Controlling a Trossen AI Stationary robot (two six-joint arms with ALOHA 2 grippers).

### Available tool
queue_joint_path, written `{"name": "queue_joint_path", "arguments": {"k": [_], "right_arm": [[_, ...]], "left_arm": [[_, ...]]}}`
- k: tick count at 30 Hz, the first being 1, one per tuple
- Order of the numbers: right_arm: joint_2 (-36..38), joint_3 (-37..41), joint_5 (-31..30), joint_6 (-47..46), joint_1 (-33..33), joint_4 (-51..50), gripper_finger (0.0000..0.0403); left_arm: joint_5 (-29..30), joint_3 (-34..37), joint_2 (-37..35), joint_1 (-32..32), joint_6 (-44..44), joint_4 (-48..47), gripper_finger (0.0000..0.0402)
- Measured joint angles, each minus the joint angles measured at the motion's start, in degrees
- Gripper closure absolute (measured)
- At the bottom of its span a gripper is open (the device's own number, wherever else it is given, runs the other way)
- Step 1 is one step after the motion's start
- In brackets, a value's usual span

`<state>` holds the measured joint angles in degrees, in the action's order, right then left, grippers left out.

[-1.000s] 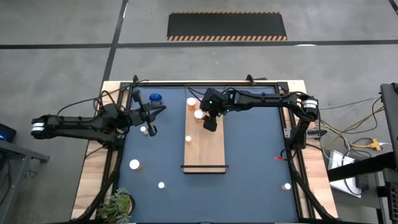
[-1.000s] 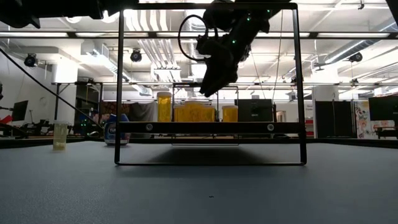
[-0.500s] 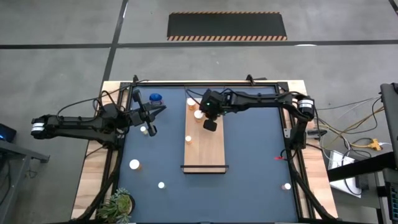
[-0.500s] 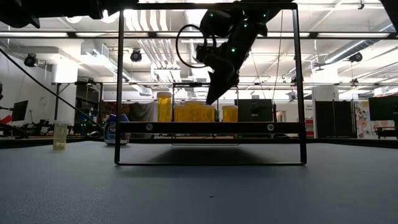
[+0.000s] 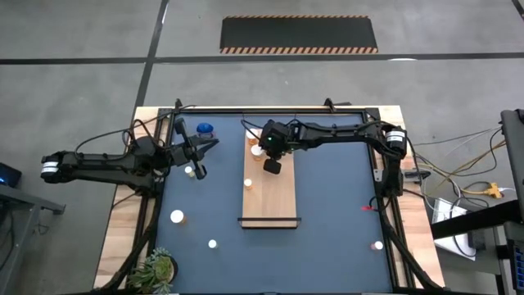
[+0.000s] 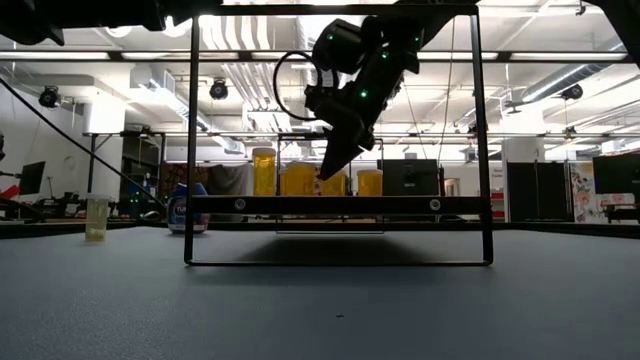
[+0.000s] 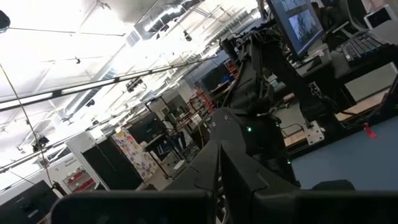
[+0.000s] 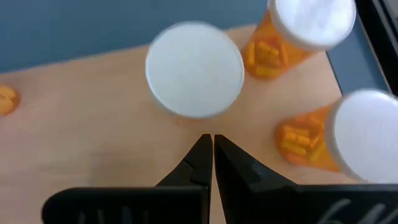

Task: Pick and place medicine bottles onto shelf by color
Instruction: Put the big orange pill bottle on the shelf aligned with the big orange pill bottles

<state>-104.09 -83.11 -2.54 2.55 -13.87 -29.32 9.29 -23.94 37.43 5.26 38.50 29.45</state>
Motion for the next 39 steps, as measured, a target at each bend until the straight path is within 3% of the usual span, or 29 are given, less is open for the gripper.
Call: {"name": "queue_joint_path", "arguments": {"k": [39], "right_arm": [[0.29, -0.02, -3.57, 3.56, 0.22, 6.81, 0.0394]], "left_arm": [[0.00, 0.14, 0.02, 0.00, 0.92, 0.01, 0.0402]]}}
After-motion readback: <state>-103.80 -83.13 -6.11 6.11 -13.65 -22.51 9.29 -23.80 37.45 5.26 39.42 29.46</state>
